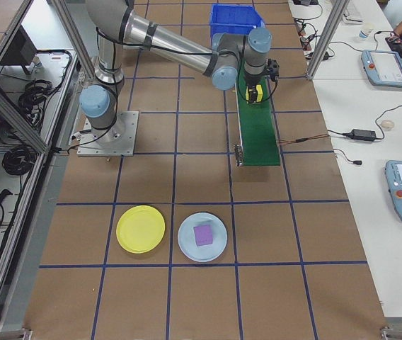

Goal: Move block left to right into plate

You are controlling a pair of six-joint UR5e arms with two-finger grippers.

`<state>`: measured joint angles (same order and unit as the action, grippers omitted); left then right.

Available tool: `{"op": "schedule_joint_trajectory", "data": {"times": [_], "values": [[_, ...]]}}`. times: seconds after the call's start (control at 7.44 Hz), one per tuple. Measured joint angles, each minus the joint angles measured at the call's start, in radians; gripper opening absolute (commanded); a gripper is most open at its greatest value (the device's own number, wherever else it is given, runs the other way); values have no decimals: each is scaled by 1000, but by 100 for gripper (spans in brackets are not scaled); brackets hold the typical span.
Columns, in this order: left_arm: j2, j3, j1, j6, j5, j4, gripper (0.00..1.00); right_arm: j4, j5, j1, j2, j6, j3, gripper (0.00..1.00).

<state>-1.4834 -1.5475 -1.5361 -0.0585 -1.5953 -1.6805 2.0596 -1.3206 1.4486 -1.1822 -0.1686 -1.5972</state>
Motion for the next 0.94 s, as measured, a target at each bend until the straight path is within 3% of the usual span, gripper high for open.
{"op": "schedule_joint_trajectory", "data": {"times": [0.4, 0.54, 0.67, 0.94], "values": [[-1, -11, 5, 0, 5, 5, 100, 42, 7, 2, 62, -1, 15, 94], [-1, -14, 8, 0, 6, 6, 100, 52, -16, 2, 74, -3, 11, 86], [-1, -15, 9, 0, 5, 7, 100, 58, -50, 1, 80, -6, 7, 64], [-1, -16, 10, 0, 3, 7, 100, 82, -134, -5, 83, -10, 3, 48]]}}
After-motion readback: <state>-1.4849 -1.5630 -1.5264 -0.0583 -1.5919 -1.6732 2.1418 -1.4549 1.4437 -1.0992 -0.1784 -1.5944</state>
